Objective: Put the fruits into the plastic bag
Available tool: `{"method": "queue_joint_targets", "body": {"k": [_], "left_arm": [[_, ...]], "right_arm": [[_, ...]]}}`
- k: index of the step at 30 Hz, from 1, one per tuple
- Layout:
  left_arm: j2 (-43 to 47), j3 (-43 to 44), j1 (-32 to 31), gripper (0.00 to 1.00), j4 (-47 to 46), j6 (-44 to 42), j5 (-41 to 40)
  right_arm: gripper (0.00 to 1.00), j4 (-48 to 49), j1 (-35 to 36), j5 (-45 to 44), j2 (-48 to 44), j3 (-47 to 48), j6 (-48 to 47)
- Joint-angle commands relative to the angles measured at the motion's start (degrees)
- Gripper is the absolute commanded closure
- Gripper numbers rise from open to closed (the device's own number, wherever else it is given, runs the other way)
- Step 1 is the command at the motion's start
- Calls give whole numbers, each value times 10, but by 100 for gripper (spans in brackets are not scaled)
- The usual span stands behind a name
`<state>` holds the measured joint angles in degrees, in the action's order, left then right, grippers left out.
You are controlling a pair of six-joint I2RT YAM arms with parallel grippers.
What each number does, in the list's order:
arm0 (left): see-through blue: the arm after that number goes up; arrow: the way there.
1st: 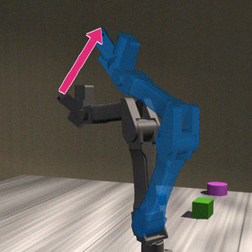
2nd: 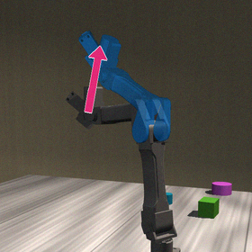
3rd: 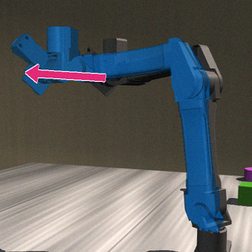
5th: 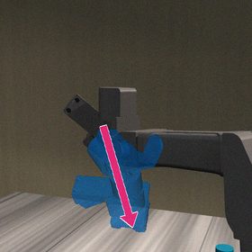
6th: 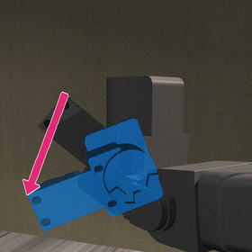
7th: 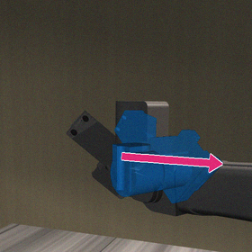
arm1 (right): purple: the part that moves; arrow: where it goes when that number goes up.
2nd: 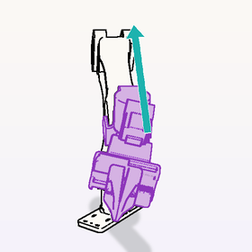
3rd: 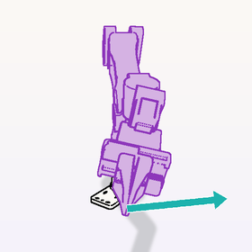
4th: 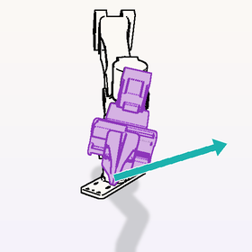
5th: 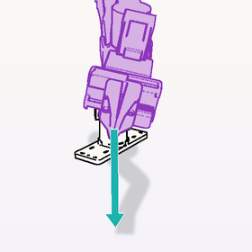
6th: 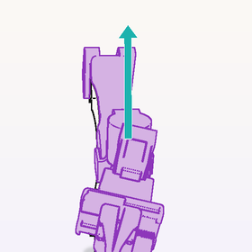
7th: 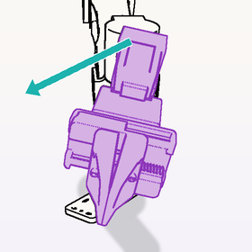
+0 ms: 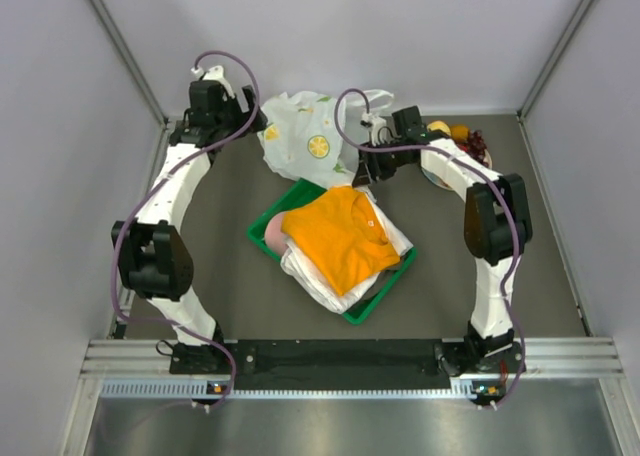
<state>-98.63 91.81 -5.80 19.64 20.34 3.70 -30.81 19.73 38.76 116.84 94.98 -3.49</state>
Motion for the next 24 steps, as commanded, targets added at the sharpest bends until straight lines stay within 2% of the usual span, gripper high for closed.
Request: {"method": "queue_joint_targets", "body": {"k": [1, 3, 4, 6, 7, 9, 13, 14, 16, 18, 20, 24], "left_arm": [[4, 26, -10, 1, -31, -28, 40], [0, 28, -13, 1, -40, -34, 45], [-1, 28, -16, 1, -44, -37, 55], [-2, 33, -19, 1, -63, -49, 78], [-3, 35, -25, 1, -68, -56, 108], [-9, 50, -39, 1, -68, -71, 126], [-24, 79, -61, 1, -72, -71, 190], [-31, 91, -64, 1, -74, -66, 228], [-43, 102, -76, 1, -81, -49, 265], [-47, 108, -86, 1, -98, -15, 312], [-42, 85, -88, 1, -157, 24, 349], [-29, 40, -88, 1, -247, 116, 383]], "right_arm": [[55, 15, 10, -8, 9, 29, -2], [63, 8, 10, -11, 11, 39, 7], [70, 8, 10, -8, 7, 43, 12], [78, 22, 11, -4, -3, 59, 53], [89, 29, 11, -5, -11, 70, 69], [99, 24, 11, -7, -10, 124, 111], [100, 40, 11, -39, -3, 216, 200], [100, 70, 11, -49, -2, 234, 252], [100, 106, 11, -51, -3, 238, 314], [100, 152, 11, -62, -4, 229, 415], [100, 168, 15, -76, -3, 224, 478], [100, 167, 32, -122, -16, 220, 494]]}}
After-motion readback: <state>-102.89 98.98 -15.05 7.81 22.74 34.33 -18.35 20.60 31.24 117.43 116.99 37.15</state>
